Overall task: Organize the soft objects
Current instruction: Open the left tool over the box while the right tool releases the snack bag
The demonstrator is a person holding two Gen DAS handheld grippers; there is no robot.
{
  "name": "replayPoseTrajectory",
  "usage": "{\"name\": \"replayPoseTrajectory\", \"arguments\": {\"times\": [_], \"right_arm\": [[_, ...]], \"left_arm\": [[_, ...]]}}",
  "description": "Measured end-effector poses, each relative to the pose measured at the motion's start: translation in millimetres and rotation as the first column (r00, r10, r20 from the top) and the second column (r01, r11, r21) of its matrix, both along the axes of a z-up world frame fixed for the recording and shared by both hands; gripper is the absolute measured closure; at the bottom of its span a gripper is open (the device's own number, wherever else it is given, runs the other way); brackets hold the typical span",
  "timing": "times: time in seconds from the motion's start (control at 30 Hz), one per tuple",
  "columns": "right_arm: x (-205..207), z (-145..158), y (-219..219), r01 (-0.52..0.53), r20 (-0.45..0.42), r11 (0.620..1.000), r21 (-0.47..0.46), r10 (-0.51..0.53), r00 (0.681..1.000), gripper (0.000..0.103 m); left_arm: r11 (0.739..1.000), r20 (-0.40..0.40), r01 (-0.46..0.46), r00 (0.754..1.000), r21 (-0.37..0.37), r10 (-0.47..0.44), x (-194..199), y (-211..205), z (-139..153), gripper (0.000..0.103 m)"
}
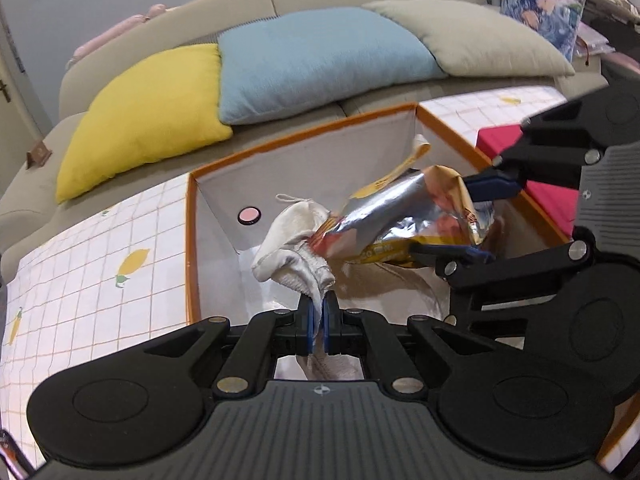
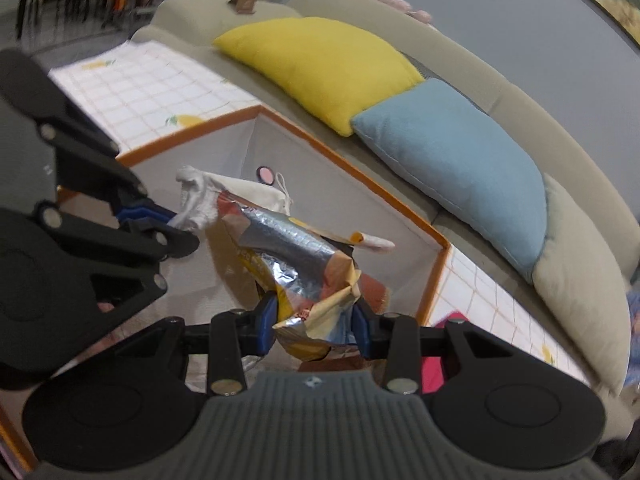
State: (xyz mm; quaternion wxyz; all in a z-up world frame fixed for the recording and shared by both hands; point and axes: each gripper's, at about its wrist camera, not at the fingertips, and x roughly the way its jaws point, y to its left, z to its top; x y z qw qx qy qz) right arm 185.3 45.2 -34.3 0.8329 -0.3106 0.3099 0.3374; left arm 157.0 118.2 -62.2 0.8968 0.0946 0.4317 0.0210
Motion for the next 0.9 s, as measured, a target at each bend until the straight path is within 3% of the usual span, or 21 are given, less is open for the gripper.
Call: {"name": "replayPoseTrajectory", "arguments": {"times": [0.3, 0.43, 0.53, 0.77, 0.87, 0.9], "right_arm": [[21.9, -13.6, 16.5, -0.074, -0.049, 0.996, -0.050, 0.072, 0.996, 0.063], [26.5, -20.0, 18.8, -0.107, -0.098, 0.992, -0.063, 0.101, 0.990, 0.060], [23.7, -25.1, 17.7, -0.128, -0.082, 0.989, -0.068, 0.122, 0.989, 0.058], [29.0, -20.7, 8.0, -0.110, -0.153, 0.994, -0.020, 0.105, 0.983, 0.044], [35.0, -16.0, 5.6, -0.103, -0.174, 0.995, -0.016, 0.098, 0.980, 0.037], [35.4, -14.8, 3.9, -0.102, -0.186, 0.995, -0.013, 0.097, 0.978, 0.037]], "left_arm": [[0.999, -0.070, 0.039, 0.997, -0.032, -0.041, 13.4, 11.2, -16.4, 0.097], [0.999, -0.138, 0.036, 0.990, 0.032, -0.032, 17.7, 10.6, -23.6, 0.095], [0.998, -0.155, 0.057, 0.986, 0.015, -0.054, 16.0, 7.6, -22.8, 0.082], [0.999, -0.155, 0.043, 0.987, -0.003, -0.043, 10.2, 6.4, -17.5, 0.073], [0.999, -0.143, 0.050, 0.988, -0.001, -0.050, 6.7, 6.6, -11.0, 0.064], [0.999, -0.140, 0.048, 0.989, 0.004, -0.047, 5.1, 6.2, -8.5, 0.056]]}}
